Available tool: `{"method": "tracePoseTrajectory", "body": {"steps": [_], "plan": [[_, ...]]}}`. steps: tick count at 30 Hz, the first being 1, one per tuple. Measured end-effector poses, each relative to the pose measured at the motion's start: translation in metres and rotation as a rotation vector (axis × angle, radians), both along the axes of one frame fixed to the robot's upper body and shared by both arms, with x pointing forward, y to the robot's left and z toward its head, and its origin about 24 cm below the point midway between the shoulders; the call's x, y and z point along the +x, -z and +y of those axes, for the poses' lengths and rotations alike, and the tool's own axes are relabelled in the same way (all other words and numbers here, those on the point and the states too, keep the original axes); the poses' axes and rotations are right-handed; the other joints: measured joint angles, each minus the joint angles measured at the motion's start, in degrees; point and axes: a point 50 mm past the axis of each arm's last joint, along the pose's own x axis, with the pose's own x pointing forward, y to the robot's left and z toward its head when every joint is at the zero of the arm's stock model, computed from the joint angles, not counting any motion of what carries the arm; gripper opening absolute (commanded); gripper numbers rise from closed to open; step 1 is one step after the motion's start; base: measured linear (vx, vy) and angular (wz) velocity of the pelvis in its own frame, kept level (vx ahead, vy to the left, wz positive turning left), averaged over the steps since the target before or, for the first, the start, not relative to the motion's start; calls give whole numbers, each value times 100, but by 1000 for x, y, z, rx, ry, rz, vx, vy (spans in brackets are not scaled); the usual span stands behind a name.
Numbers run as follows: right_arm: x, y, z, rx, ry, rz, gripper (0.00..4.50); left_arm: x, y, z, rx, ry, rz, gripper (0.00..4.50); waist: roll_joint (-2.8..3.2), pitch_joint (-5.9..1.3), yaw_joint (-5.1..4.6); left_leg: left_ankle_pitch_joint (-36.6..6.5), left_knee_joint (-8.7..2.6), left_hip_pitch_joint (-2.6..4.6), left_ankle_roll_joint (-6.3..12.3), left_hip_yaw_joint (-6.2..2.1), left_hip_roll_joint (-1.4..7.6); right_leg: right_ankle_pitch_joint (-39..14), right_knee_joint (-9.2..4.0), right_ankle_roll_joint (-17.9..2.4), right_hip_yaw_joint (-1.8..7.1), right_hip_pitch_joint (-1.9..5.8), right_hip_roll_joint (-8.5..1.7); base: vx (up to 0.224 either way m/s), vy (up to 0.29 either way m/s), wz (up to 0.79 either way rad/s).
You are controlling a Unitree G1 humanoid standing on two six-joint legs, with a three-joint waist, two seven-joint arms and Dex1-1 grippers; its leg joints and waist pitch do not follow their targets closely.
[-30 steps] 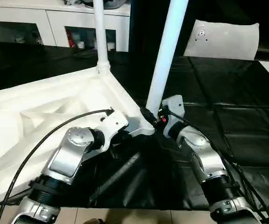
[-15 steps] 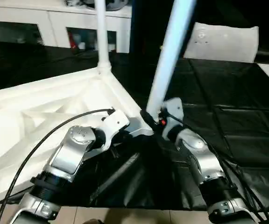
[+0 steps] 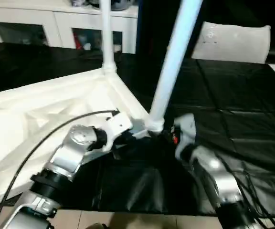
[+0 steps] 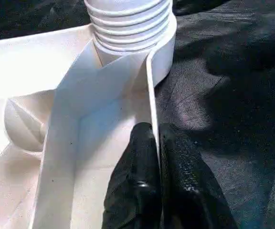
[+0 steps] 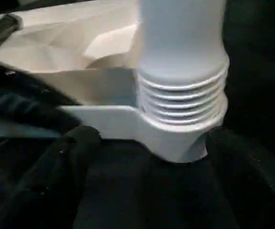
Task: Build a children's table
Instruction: Insert table leg to table base
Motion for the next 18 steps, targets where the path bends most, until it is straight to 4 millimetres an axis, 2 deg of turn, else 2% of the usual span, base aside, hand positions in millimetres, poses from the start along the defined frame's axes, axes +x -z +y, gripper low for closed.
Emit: {"method": "tracePoseTrajectory", "body": {"steps": [2, 8, 14, 18], "plan": [[-3, -7, -7, -6, -30, -30, 446, 1, -1, 4, -4, 30, 7, 0, 5, -1, 14, 0, 1, -1, 0, 0, 2, 0, -1, 0, -2, 0, 1, 0, 0, 0], [-10, -19, -30, -54, -101, -78, 446, -1, -3, 23, 3, 174, 39, 0, 5, -1, 56, 0, 22, -37, 3, -2, 6, -3, -6, 5, -11, -13, 1, 0, 0, 0], [-11, -28, -43, -111, -240, -81, 446, -5, -4, 28, 17, 339, 103, 0, 2, -1, 155, -8, 87, -72, 67, -1, 6, -3, -4, 4, -12, -12, -7, 0, 0, 0], [-8, -36, -41, -119, -334, -95, 446, -7, -4, 31, 33, 407, 127, 0, -11, -8, 198, -19, 101, -67, 52, -1, 8, -3, 9, 4, -19, -1, -12, 0, 0, 0]]}}
